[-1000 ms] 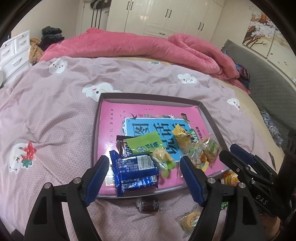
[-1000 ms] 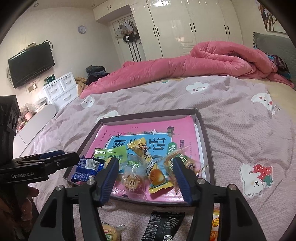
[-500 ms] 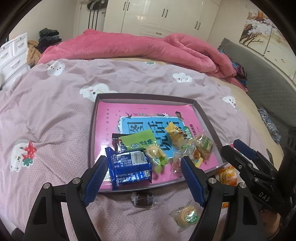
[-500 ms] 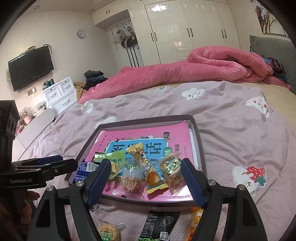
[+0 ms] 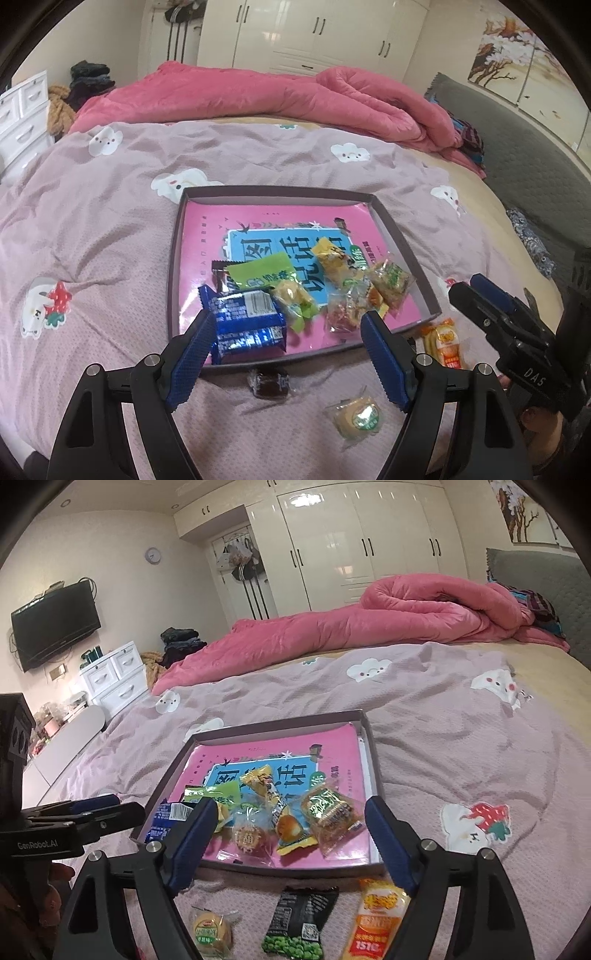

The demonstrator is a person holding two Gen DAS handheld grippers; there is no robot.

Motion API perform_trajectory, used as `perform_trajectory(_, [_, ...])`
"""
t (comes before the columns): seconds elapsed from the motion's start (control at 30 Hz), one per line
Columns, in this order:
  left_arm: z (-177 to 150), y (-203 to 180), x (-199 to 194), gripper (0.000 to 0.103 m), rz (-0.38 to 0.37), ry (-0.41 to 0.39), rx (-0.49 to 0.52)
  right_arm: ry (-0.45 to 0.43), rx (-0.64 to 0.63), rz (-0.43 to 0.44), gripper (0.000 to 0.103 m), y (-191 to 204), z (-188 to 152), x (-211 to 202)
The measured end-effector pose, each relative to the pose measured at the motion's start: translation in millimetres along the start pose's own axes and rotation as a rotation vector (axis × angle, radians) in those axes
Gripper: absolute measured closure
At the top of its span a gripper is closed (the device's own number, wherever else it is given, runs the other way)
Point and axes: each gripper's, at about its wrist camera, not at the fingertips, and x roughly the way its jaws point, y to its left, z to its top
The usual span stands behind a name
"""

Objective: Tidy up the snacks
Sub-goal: 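Withdraw both open grippers from the tray toward the remaining snacks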

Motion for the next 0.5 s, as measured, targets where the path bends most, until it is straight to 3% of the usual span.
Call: perform_trajectory(0.5, [-13, -12, -4, 0.022, -0.014, 0.027, 0.019, -0.019, 0.042, -0.025, 0.022, -20, -5, -26])
